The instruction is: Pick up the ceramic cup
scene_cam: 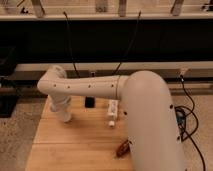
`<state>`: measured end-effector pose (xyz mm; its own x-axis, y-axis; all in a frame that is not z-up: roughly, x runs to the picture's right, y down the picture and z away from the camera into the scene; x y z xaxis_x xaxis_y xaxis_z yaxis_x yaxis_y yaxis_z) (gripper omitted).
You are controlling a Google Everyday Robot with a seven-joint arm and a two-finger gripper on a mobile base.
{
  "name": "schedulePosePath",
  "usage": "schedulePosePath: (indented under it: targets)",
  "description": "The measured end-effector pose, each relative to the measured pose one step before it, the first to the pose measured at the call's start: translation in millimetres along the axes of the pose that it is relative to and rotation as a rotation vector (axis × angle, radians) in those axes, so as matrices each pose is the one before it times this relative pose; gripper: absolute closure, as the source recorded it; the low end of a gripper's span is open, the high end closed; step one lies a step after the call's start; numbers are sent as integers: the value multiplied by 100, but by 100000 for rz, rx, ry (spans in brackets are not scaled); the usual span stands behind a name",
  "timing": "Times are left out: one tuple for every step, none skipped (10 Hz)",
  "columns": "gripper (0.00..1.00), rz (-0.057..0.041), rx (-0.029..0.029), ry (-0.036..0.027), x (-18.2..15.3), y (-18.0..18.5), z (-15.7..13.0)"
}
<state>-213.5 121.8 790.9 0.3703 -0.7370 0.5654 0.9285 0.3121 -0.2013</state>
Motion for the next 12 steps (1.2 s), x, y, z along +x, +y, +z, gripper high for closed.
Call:
schedulePosePath:
  targets:
    - [96,-197,-72,133,13,65,46]
    - [96,-173,469,709,242,-9,-523]
    - [96,5,72,266,135,83,-443]
    - [96,-290,-53,4,-26,82,-58]
    - [96,-480,-149,105,5,63,-23]
    - [96,-561,-14,324,34,-21,-38]
    - [96,-296,0,287,21,14,-93]
    - [96,-165,305,337,80,-19,-273]
    - [96,-207,-84,1,-21,62,-29]
    - [96,-379,150,252,9,-7,-156]
    - [96,-314,-30,107,-31,-6,-7]
    - [96,-360,63,269,22,-1,-88]
